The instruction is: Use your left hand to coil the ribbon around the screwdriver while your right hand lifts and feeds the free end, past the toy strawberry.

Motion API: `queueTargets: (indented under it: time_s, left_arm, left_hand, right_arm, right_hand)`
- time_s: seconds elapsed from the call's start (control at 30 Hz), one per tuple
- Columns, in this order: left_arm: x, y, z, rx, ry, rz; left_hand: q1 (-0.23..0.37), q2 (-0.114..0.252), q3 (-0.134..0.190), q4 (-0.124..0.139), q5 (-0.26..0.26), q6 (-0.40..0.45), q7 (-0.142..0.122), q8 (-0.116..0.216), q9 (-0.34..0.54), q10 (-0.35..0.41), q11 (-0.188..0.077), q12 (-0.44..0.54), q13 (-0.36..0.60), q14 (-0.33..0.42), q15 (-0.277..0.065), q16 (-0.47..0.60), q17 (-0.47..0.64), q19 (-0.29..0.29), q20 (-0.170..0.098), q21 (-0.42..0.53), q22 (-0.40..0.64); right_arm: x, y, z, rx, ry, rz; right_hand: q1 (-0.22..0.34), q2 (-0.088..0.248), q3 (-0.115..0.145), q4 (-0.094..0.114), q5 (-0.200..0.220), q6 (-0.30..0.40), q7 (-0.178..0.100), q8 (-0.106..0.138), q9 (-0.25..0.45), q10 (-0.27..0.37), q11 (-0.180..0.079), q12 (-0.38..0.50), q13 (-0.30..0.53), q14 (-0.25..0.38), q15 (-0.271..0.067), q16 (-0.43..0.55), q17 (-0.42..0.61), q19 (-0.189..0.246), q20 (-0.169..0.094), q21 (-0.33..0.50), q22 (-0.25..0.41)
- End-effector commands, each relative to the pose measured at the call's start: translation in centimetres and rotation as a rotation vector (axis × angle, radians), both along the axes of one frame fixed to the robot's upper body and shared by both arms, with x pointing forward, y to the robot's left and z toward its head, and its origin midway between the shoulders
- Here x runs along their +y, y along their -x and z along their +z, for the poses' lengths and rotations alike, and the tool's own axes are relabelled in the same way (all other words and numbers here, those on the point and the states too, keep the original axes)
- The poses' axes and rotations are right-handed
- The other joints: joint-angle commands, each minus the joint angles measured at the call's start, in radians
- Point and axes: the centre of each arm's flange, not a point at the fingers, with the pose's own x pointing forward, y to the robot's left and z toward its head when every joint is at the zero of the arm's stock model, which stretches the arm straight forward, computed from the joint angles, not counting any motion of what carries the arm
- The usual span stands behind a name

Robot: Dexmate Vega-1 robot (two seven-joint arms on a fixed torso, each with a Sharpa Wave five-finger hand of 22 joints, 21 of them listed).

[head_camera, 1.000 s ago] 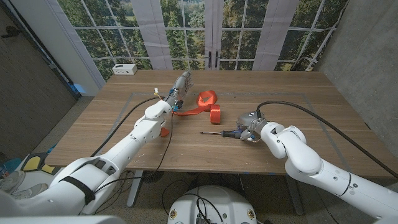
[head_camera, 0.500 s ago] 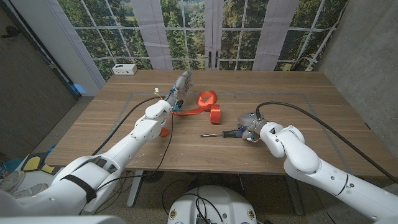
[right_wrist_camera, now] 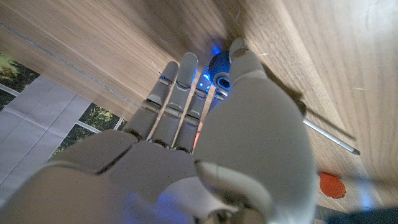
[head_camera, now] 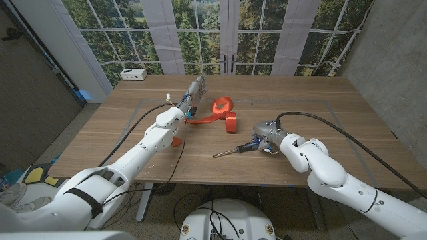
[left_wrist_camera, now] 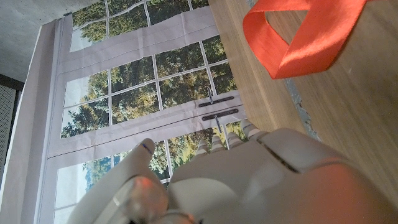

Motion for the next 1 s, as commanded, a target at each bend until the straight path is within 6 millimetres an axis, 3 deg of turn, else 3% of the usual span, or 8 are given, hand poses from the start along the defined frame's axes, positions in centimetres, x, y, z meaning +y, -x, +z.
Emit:
queueTargets:
  time_s: [0.03, 0.3, 0.6, 0.8, 0.9, 1.0]
  left_arm:
    - [-0.3, 0.2, 0.0, 0.0, -0.009, -0.002]
    - [-0.3, 0.4, 0.2, -0.004, -0.014, -0.002]
    - [-0.5, 0.9, 0.4, -0.015, -0.031, 0.001]
    - [-0.9, 1.4, 0.5, -0.029, -0.07, 0.01]
    - [-1.1, 2.0, 0.5, -0.037, -0.097, 0.038]
    - [-1.4, 2.9, 0.2, -0.051, -0.105, 0.091]
  left_hand:
    - [0.009, 0.025, -0.002, 0.0, -0.005, -0.076, -0.004, -0.003, 0.001, -0.119, 0.004, -0.005, 0.005, -0.117, 0.0, -0.001, 0.004, 0.007, -0.001, -0.006, 0.006]
    - [0.009, 0.026, -0.001, 0.0, -0.005, -0.079, -0.007, -0.003, 0.001, -0.119, 0.005, -0.005, 0.005, -0.117, 0.001, -0.001, 0.004, 0.008, -0.001, -0.008, 0.006]
    - [0.011, 0.027, -0.001, 0.0, -0.005, -0.08, -0.008, -0.003, 0.002, -0.116, 0.011, -0.004, 0.005, -0.114, 0.002, 0.0, 0.004, 0.009, -0.001, -0.01, 0.006]
    - [0.014, 0.025, -0.001, -0.004, -0.006, -0.082, -0.011, -0.003, 0.001, -0.116, 0.015, -0.004, 0.005, -0.113, 0.002, 0.0, 0.003, 0.009, -0.005, -0.012, 0.006]
    - [0.03, 0.011, -0.001, -0.023, -0.012, -0.093, -0.014, -0.005, 0.002, -0.118, 0.015, -0.005, 0.005, -0.112, 0.011, -0.001, 0.002, 0.001, -0.003, -0.019, 0.004]
    - [0.076, -0.007, 0.008, -0.073, -0.031, -0.101, -0.021, 0.0, 0.002, -0.114, 0.007, -0.003, 0.006, -0.079, 0.034, 0.008, 0.002, 0.008, 0.036, -0.026, 0.003]
  right_arm:
    - [-0.9, 0.5, 0.6, -0.159, -0.064, -0.007]
    - [-1.7, 0.6, 0.8, -0.226, -0.095, -0.035]
    - [-3.0, 0.8, 1.2, -0.285, -0.157, -0.056]
    - [-3.7, 1.1, 1.1, -0.31, -0.185, -0.066]
    - [-4.1, 1.3, 1.0, -0.342, -0.197, -0.078]
    - [-4.6, 1.4, 1.0, -0.348, -0.225, -0.087]
  right_hand:
    - [-0.059, 0.112, 0.01, 0.016, -0.008, 0.15, 0.041, 0.015, 0.002, 0.128, 0.031, 0.069, 0.113, 0.009, -0.114, 0.015, 0.012, -0.006, -0.014, 0.015, 0.009]
    - [-0.051, 0.113, 0.014, 0.011, -0.012, 0.158, 0.042, 0.011, -0.003, 0.127, 0.024, 0.073, 0.118, 0.011, -0.118, 0.01, 0.022, -0.02, -0.027, 0.021, 0.017]
    - [-0.041, 0.095, 0.008, 0.0, -0.015, 0.187, 0.024, 0.005, -0.012, 0.148, 0.006, 0.085, 0.124, -0.005, -0.122, -0.019, 0.038, -0.054, -0.07, 0.031, 0.034]
    - [-0.037, 0.097, 0.007, -0.001, -0.013, 0.188, 0.022, -0.001, -0.015, 0.152, 0.008, 0.083, 0.119, -0.003, -0.123, -0.025, 0.042, -0.055, -0.072, 0.037, 0.038]
    - [-0.038, 0.098, 0.006, 0.0, -0.012, 0.186, 0.025, -0.004, -0.015, 0.15, 0.013, 0.084, 0.121, -0.002, -0.122, -0.03, 0.045, -0.056, -0.072, 0.042, 0.041]
    - [-0.038, 0.1, 0.006, 0.001, -0.011, 0.188, 0.026, -0.005, -0.014, 0.151, 0.012, 0.084, 0.123, -0.001, -0.123, -0.033, 0.046, -0.056, -0.071, 0.044, 0.043]
